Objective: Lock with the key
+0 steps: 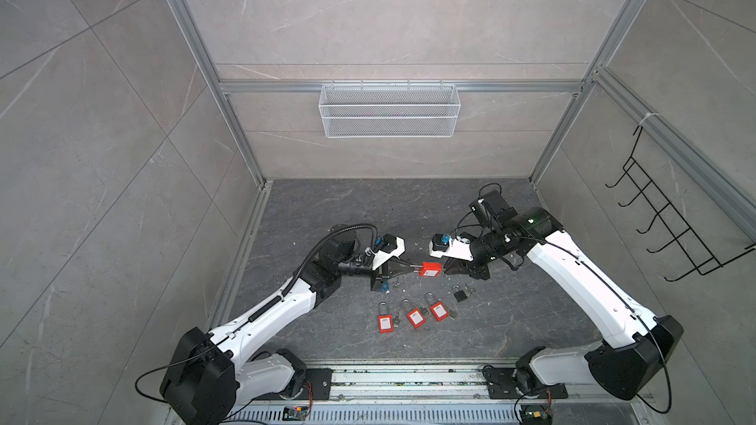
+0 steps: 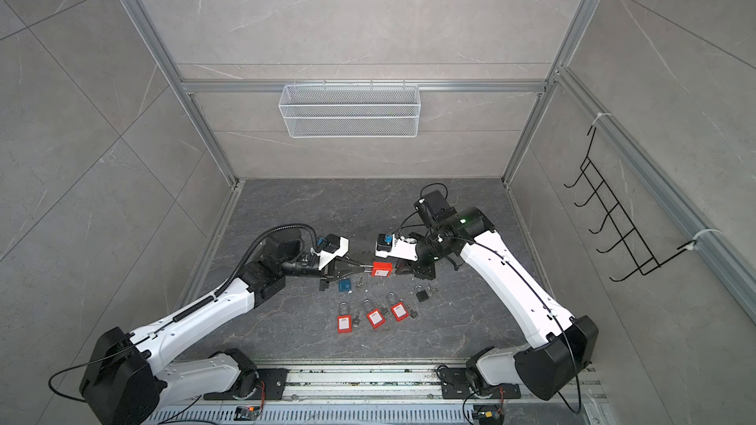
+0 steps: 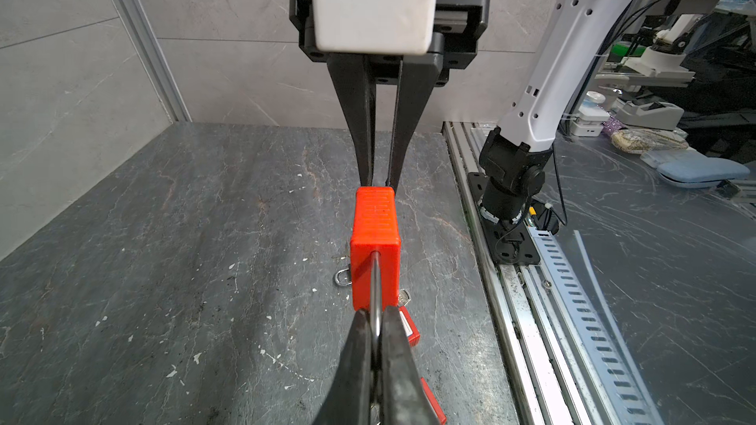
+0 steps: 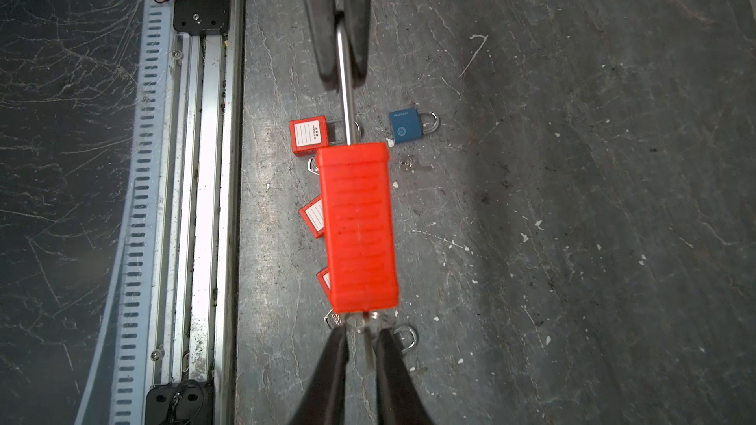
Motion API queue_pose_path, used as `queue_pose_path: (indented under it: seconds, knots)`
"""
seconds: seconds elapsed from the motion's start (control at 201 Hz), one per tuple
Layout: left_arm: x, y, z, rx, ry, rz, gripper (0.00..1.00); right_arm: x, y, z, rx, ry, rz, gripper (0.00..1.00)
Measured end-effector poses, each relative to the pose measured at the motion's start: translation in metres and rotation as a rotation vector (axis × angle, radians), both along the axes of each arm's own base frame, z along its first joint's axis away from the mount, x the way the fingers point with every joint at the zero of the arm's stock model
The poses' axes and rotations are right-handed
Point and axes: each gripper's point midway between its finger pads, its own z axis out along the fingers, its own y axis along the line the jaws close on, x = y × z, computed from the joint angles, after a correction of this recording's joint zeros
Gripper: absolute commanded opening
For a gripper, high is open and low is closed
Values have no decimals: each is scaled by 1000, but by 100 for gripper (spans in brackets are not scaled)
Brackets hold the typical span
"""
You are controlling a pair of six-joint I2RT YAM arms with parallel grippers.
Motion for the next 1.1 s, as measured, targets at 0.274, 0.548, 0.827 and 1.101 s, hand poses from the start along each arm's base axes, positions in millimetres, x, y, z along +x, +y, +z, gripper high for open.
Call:
queue_pose_path:
  seconds: [0.274, 0.548, 0.827, 1.101]
  knots:
    - [0, 0, -1, 4, -1, -2, 0, -1, 3, 1, 13, 12, 20, 11]
    - [-2, 1, -5, 22, -5, -7, 0, -4, 2, 0, 3, 7, 47, 0]
    - [-2, 2, -4, 33, -17, -12, 0, -4, 0, -1, -5, 6, 48, 19]
    - [-2, 1, -1, 29, -22, -16, 0, -1, -1, -2, -18, 0, 30, 30]
